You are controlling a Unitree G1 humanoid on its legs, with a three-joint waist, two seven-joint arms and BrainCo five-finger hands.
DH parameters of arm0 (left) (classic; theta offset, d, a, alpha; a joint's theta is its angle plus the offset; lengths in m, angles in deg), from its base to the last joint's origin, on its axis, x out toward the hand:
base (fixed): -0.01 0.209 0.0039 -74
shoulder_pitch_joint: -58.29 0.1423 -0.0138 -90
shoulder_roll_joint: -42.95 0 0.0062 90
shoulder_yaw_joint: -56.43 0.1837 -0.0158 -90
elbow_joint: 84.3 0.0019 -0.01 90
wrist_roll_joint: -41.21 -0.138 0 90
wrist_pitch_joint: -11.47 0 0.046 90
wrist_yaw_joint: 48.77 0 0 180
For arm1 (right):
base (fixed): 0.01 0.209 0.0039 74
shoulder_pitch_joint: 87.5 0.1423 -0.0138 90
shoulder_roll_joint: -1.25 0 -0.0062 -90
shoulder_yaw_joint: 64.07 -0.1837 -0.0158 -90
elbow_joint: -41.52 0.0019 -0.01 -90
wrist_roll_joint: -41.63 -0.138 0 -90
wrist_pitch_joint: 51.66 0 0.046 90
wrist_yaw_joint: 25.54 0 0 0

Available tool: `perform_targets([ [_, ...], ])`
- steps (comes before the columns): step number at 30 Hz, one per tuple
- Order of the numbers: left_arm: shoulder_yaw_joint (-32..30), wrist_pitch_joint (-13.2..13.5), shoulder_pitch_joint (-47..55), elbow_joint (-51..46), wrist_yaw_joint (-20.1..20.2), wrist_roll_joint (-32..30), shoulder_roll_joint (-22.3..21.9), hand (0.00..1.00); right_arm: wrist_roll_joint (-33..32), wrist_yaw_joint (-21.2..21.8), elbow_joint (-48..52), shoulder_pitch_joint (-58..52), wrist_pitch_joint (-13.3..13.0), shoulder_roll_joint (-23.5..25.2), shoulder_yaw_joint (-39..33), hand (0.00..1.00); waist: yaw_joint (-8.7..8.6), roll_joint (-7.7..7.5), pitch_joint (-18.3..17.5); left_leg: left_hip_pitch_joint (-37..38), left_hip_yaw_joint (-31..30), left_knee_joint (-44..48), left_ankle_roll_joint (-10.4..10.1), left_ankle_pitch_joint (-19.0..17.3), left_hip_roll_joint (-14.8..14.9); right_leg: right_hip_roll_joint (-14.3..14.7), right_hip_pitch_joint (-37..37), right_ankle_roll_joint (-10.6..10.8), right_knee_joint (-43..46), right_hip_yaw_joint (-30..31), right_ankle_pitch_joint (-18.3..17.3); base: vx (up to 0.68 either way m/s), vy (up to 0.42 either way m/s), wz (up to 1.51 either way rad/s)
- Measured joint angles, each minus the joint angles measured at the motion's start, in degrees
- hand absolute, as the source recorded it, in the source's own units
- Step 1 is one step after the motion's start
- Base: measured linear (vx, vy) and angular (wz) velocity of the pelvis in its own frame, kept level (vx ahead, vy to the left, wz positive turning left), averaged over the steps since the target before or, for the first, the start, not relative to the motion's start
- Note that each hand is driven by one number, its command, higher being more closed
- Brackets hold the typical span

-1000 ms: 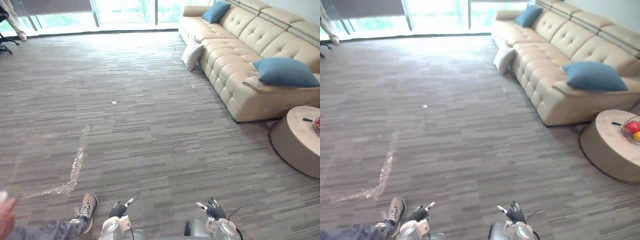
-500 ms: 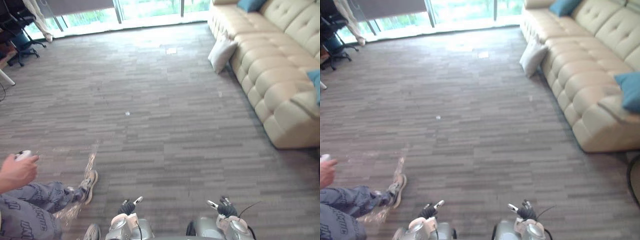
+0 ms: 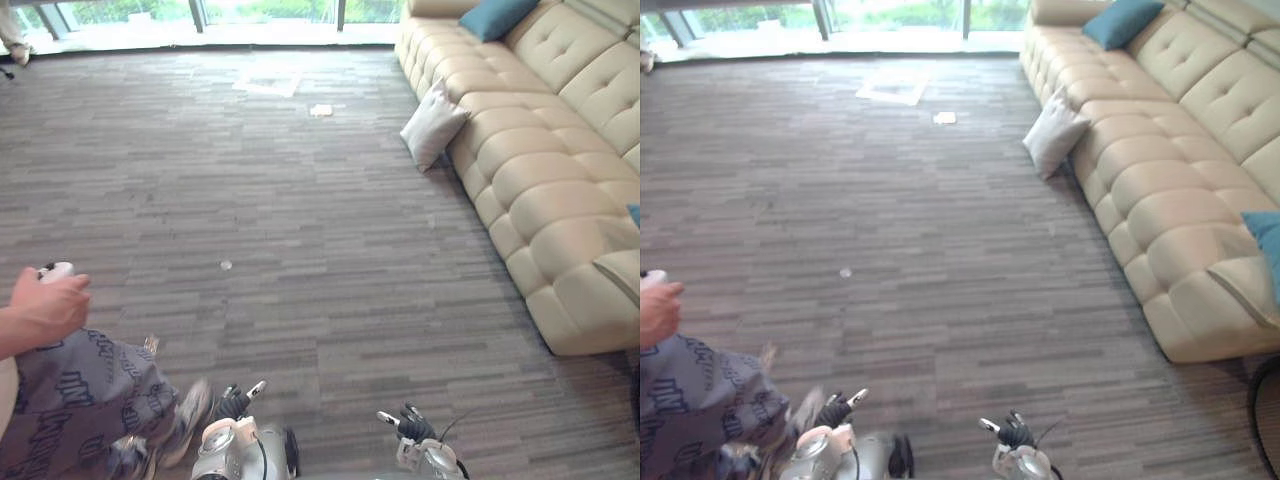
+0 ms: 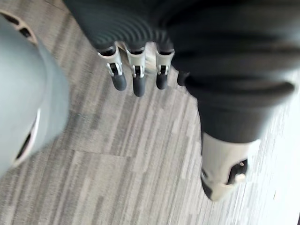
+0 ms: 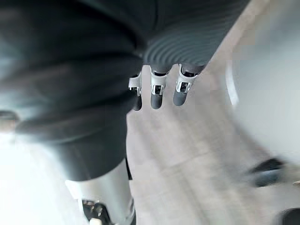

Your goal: Pick up cushions and gather them together orderly.

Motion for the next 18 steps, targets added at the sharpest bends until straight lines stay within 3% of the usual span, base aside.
perform_targets([
  [3,2.2,-0.4,-0.1,1.4,0.0,-0.1,-1.0,0.0,0.0,0.2,3.0,-0.7,-0.9,-0.2,-2.5,0.0,-1.84,0.41,0.1,8.5,-3.1,-7.0,-0.5,-2.1,0.0,0.2,-10.0,-2.6,-12.8,-9.7,-3.4,0.66,0.011,0.48],
  [5,3.5,-0.6,-0.4,2.3,0.1,-0.7,-2.2,0.0,0.0,0.2,1.8,-0.5,-0.8,-1.4,-3.8,0.0,-3.16,0.7,0.2,14.0,-5.9,-10.6,-0.7,-4.2,0.4,1.2,-11.9,-3.7,-30.9,-12.9,-0.4,0.68,-0.119,0.81],
  [6,3.9,-0.5,-0.5,2.3,0.1,-1.3,-2.8,0.0,-0.5,0.1,1.4,-1.4,-0.8,-1.4,-4.8,0.0,-3.49,0.9,0.2,16.8,-7.6,-12.4,-0.7,-5.1,0.5,1.9,-12.1,-4.9,-37.5,-12.7,4.4,0.79,-0.167,0.78],
  [7,4.5,-0.5,0.0,2.9,0.5,-1.6,-3.0,0.0,-0.1,0.0,1.2,-1.3,-0.9,-2.5,-5.4,0.0,-3.92,2.26,0.0,19.4,-9.8,-12.7,-1.4,-4.1,1.3,3.2,-11.8,-9.3,-34.0,-11.3,5.3,0.81,-0.167,0.54],
  [10,2.7,-0.5,0.2,2.9,0.4,-1.9,-3.5,0.0,0.0,-0.1,1.1,0.0,-0.6,-3.6,-5.9,0.0,-3.96,4.93,0.5,16.1,-12.4,-0.3,-5.6,1.6,3.2,2.3,-10.5,-11.0,-27.2,-12.4,-1.9,0.77,-0.205,0.18],
  [11,1.2,-0.5,0.1,2.8,0.5,-1.9,-3.5,0.0,0.0,-0.1,1.6,0.1,-0.6,-3.7,-6.2,0.0,-3.93,6.82,1.1,11.3,-14.0,12.8,-9.6,7.2,5.0,3.7,-6.4,-11.0,-28.9,-13.3,-4.5,0.73,-0.182,0.13],
  [12,-0.7,-0.5,0.3,2.4,0.5,-1.9,-3.5,0.0,0.0,-0.1,1.7,0.2,-0.6,-4.1,-6.2,0.0,-3.82,7.64,1.9,4.7,-16.3,27.0,-14.7,16.1,6.8,4.8,-1.8,-11.0,-31.8,-14.0,-6.0,0.7,-0.129,0.06],
  [13,-1.7,-0.4,0.7,1.7,0.5,-1.7,-3.4,0.0,-0.1,-0.1,1.3,0.4,-0.3,-4.2,-6.2,0.0,-3.68,8.07,2.2,0.4,-16.3,36.4,-14.8,17.6,8.4,5.8,1.4,-11.0,-33.7,-14.1,-6.8,0.69,-0.097,-0.07],
  [14,-3.2,-0.2,1.1,0.3,0.4,-1.3,-3.4,0.0,-0.1,-0.3,0.8,0.7,-0.1,-4.0,-6.2,0.0,-3.31,8.09,2.8,-4.6,-15.0,45.8,-12.9,16.6,10.5,6.9,6.7,-11.1,-36.6,-14.0,-7.5,0.64,-0.03,-0.19],
  [15,-3.2,0.0,1.3,-0.8,0.5,-1.2,-2.8,0.0,-0.2,-0.3,-0.2,0.8,-0.1,-3.4,-6.0,0.0,-2.56,7.12,3.1,-8.8,-12.6,49.4,-9.3,14.3,11.3,7.0,11.9,-10.7,-40.2,-13.7,-8.1,0.57,-0.017,-0.21],
  [16,-3.1,0.1,1.3,-1.5,0.5,-1.2,-2.7,0.0,-0.2,-0.3,-0.9,1.0,-0.1,-3.2,-5.1,0.0,-2.31,6.52,3.2,-11.7,-11.1,49.2,-7.0,12.8,11.6,6.9,15.1,-10.5,-43.0,-13.4,-8.3,0.61,0.004,-0.27],
  [18,-2.9,0.7,1.7,-3.8,0.4,-0.8,-2.5,0.0,-0.2,-0.3,-1.0,1.5,0.1,-2.9,-2.2,0.0,-1.32,5.93,2.9,-19.1,-6.4,40.7,-5.1,9.5,13.3,6.7,21.3,-9.1,-49.3,-11.7,-9.3,0.54,0.063,-0.4],
])
